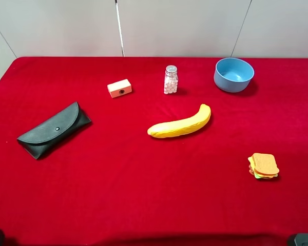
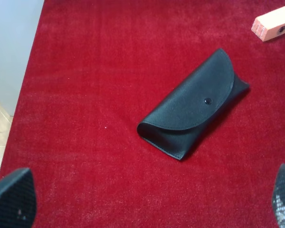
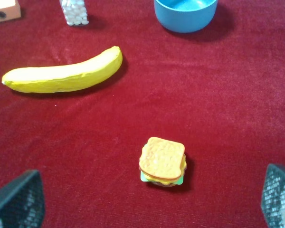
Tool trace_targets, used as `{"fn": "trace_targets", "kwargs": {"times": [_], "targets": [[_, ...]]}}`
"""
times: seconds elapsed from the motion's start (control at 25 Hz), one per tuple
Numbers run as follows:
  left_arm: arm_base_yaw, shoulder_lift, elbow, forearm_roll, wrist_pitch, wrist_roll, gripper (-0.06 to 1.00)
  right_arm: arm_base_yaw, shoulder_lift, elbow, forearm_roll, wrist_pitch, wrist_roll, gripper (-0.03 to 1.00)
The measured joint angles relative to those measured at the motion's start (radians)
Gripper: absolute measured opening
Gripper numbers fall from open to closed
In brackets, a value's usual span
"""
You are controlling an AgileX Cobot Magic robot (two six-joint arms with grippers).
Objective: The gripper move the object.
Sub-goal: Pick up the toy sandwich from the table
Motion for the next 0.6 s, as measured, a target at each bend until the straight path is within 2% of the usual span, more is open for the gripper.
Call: {"fn": "trace_targets", "kwargs": {"times": [0.6], "targets": [[0.0, 0.0, 0.0, 0.0, 0.0, 0.0, 0.99, 0.0, 0.0, 0.0, 0.0, 0.0, 0.0, 0.69]]}}
